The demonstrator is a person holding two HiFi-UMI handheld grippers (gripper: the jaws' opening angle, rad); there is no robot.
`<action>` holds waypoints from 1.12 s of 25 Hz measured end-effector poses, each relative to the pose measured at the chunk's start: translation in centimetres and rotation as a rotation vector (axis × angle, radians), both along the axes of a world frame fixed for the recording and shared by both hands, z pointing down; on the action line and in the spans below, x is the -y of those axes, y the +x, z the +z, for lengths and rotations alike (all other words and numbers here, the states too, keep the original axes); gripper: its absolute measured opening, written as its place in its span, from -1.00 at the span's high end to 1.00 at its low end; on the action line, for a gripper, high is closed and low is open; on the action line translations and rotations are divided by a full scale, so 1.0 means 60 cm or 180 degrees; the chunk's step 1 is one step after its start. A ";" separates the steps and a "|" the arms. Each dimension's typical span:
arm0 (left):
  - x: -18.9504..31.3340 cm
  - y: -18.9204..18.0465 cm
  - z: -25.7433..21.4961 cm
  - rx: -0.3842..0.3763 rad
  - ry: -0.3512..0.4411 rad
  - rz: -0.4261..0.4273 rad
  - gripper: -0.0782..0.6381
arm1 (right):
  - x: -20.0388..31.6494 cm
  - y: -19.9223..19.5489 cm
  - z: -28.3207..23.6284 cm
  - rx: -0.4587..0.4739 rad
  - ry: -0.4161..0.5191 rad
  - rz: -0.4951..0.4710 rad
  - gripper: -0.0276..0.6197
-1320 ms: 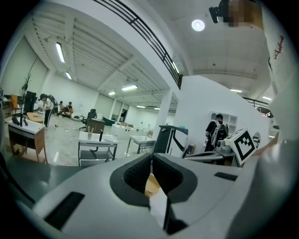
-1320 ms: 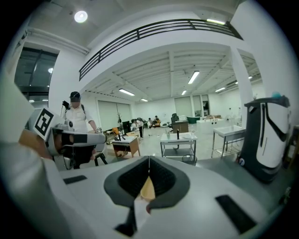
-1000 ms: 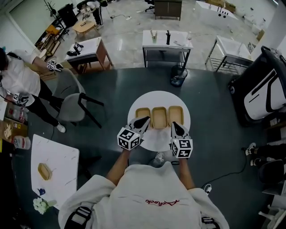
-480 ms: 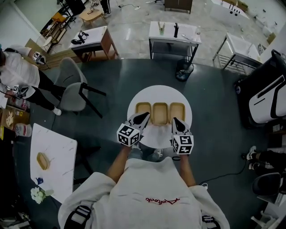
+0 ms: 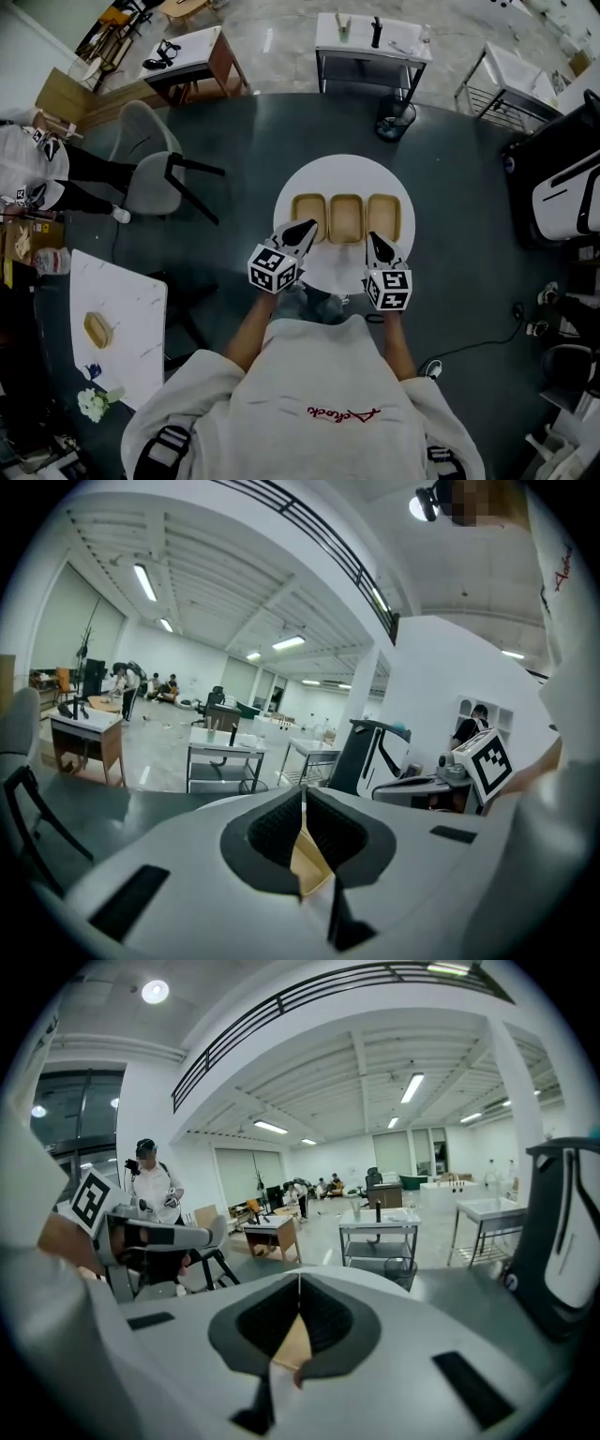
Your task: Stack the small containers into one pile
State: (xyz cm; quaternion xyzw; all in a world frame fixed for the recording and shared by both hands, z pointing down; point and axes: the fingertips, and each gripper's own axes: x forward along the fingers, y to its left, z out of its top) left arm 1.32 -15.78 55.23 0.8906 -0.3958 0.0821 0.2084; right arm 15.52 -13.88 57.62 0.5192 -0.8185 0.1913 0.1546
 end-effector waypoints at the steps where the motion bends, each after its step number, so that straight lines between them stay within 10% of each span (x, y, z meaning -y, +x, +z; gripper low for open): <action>1: -0.001 -0.005 0.009 0.0002 -0.0038 -0.0011 0.72 | -0.001 -0.003 0.007 -0.0006 -0.0031 -0.0005 0.85; 28: -0.048 -0.123 0.136 -0.0008 -0.0614 -0.0506 0.72 | -0.033 -0.163 0.158 -0.0181 -0.0669 -0.0891 0.85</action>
